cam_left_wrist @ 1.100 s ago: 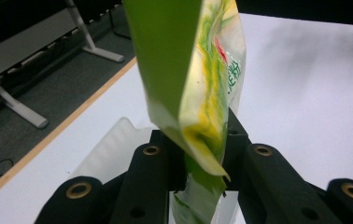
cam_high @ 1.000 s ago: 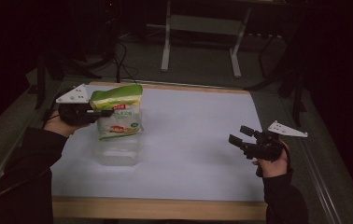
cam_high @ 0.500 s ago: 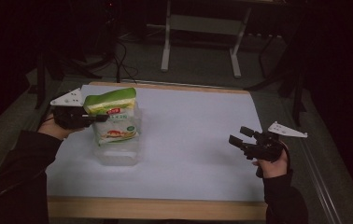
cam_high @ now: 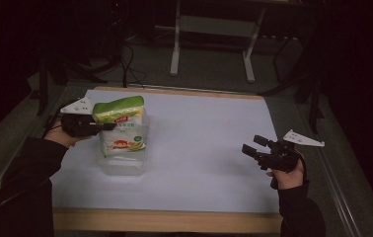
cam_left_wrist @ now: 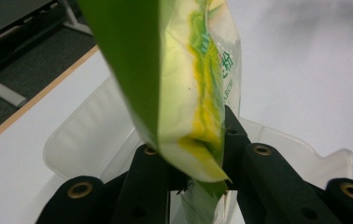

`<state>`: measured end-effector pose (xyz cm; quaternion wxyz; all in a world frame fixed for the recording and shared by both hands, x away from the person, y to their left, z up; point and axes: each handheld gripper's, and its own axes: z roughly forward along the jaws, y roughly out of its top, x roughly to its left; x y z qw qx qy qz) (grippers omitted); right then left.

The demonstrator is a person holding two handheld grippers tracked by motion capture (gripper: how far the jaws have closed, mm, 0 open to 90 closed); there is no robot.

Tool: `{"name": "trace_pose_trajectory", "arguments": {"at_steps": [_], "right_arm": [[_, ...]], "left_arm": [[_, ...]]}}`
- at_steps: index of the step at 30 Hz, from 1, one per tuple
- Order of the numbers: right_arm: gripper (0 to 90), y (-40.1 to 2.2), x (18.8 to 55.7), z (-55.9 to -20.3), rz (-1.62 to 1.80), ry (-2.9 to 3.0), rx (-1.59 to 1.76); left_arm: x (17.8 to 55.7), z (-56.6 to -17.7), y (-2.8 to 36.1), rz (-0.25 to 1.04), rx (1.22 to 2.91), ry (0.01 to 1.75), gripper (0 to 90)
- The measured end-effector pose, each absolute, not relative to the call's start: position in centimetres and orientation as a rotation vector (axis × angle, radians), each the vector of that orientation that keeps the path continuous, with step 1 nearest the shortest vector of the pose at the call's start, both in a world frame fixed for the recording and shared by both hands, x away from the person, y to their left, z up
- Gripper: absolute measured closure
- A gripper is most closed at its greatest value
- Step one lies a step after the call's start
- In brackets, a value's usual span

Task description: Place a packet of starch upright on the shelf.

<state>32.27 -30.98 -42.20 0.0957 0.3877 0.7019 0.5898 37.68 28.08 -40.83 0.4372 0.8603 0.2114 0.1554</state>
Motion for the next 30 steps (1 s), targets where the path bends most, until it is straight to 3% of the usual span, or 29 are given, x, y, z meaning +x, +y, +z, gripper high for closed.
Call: {"name": "trace_pose_trajectory", "arguments": {"at_steps": [7,11,21,24,25,27,30], "right_arm": [[19.2,-30.7,32.1,-42.4,1.745,2.095,1.142],[19.2,-30.8,32.1,-42.5,1.744,2.096,1.150],[19.2,-30.7,32.2,-42.8,1.737,2.110,1.155],[19.2,-30.7,32.2,-42.8,1.739,2.111,1.155],[19.2,-30.7,32.2,-42.8,1.736,2.114,1.153],[19.2,-30.7,32.2,-42.8,1.738,2.117,1.158],[19.2,-30.7,32.2,-42.9,1.732,2.126,1.156]], "left_arm": [[37.7,-41.7,28.0,0.361,2.114,0.532,78.8],[37.8,-44.0,27.1,0.348,2.200,0.529,79.3],[37.8,-45.0,27.9,0.338,2.134,0.599,78.8],[37.6,-45.0,27.9,0.318,2.115,0.622,75.9],[37.5,-45.0,27.8,0.324,2.114,0.627,68.0],[37.3,-45.1,27.7,0.344,2.112,0.642,62.4],[37.0,-45.0,27.9,0.356,2.081,0.651,60.7]]}}
